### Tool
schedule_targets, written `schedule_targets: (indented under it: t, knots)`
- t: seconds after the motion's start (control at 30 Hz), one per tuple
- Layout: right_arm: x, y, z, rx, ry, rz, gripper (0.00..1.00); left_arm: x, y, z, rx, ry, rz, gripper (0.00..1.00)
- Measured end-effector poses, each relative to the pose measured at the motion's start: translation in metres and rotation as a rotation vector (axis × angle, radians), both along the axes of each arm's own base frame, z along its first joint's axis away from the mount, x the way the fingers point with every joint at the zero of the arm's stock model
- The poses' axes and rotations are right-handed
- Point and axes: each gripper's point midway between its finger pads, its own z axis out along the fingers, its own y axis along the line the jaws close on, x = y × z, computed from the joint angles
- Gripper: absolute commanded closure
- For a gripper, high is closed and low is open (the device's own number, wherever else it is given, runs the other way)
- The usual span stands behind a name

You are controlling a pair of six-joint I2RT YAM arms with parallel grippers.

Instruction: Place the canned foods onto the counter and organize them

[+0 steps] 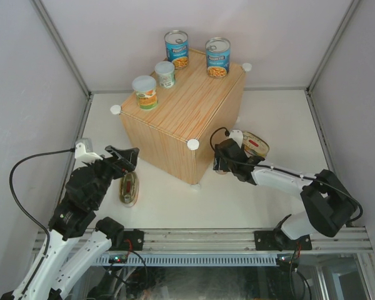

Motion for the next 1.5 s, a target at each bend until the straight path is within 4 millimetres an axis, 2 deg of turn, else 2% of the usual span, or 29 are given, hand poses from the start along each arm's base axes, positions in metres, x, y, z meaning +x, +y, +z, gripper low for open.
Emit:
schedule_targets:
  t: [0.1, 0.4, 0.57, 0.77, 0.9, 1.37, 1.5]
  knots:
    - [-0.011, -0.008, 0.004, -0.011, 0.014, 0.002, 0.65, 0.001, 0.002, 0.000, 0.000, -0.001, 0.012, 0.06]
    - [-0.039, -0.017, 0.034, 0.003, 0.010, 0.019, 0.68, 0.006, 0.011, 0.004, -0.040, -0.026, 0.085, 0.08]
    - [-0.060, -0.017, 0.055, 0.018, 0.006, 0.046, 0.69, 0.010, 0.020, -0.010, -0.043, -0.022, 0.145, 0.08]
    - [-0.073, -0.030, 0.081, 0.046, -0.028, 0.031, 0.69, 0.009, 0.031, -0.009, -0.065, -0.047, 0.200, 0.09]
    - [-0.079, -0.042, 0.097, 0.055, -0.050, 0.014, 0.70, 0.010, 0.031, -0.006, -0.077, -0.058, 0.203, 0.09]
    - [-0.077, -0.061, 0.198, 0.106, -0.195, -0.014, 0.71, 0.012, 0.028, -0.004, -0.076, -0.060, 0.193, 0.10]
    - [-0.078, -0.069, 0.235, 0.116, -0.249, -0.018, 0.72, 0.012, 0.027, -0.004, -0.066, -0.058, 0.186, 0.10]
